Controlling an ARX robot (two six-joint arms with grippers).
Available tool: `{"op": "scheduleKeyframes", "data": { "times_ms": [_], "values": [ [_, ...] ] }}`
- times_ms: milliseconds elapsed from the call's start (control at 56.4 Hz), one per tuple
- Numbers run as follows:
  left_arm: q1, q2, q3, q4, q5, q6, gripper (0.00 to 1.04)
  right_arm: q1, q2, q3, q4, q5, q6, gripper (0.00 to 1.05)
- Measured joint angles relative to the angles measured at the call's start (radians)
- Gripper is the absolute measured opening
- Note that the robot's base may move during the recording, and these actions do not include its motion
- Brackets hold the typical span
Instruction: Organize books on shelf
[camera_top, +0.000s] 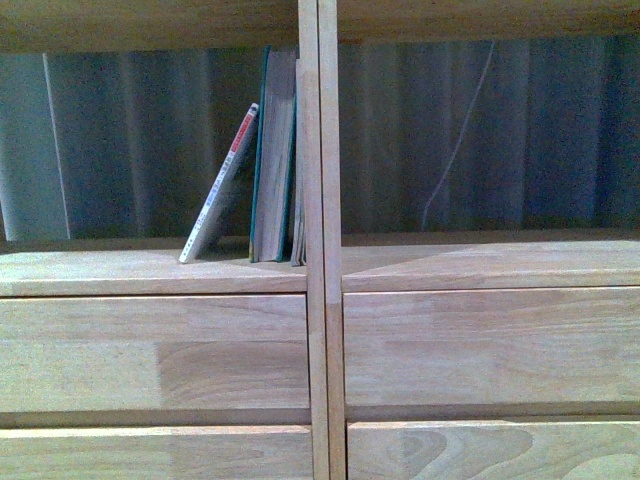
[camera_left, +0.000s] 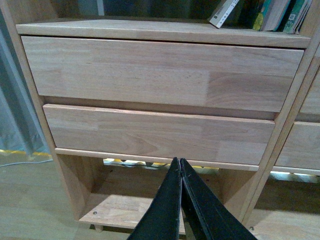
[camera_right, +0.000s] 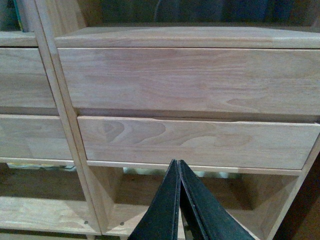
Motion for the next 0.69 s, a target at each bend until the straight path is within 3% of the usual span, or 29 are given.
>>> {"op": "scheduleKeyframes", "data": {
  "times_ms": [213, 266, 691],
  "values": [
    [0.0, -0.005, 0.0, -0.002, 0.0, 0.0, 0.03, 0.0, 0.0, 0.0, 0.0, 0.0, 0.0, 0.03],
    [0.0, -0.005, 0.0, -0.002, 0.0, 0.0, 0.1, 0.0, 0.0, 0.0, 0.0, 0.0, -0.001, 0.04],
    [0.0, -0.005, 0.0, -0.002, 0.0, 0.0, 0.85, 0.0, 0.0, 0.0, 0.0, 0.0, -0.002, 0.76]
  ]
}}
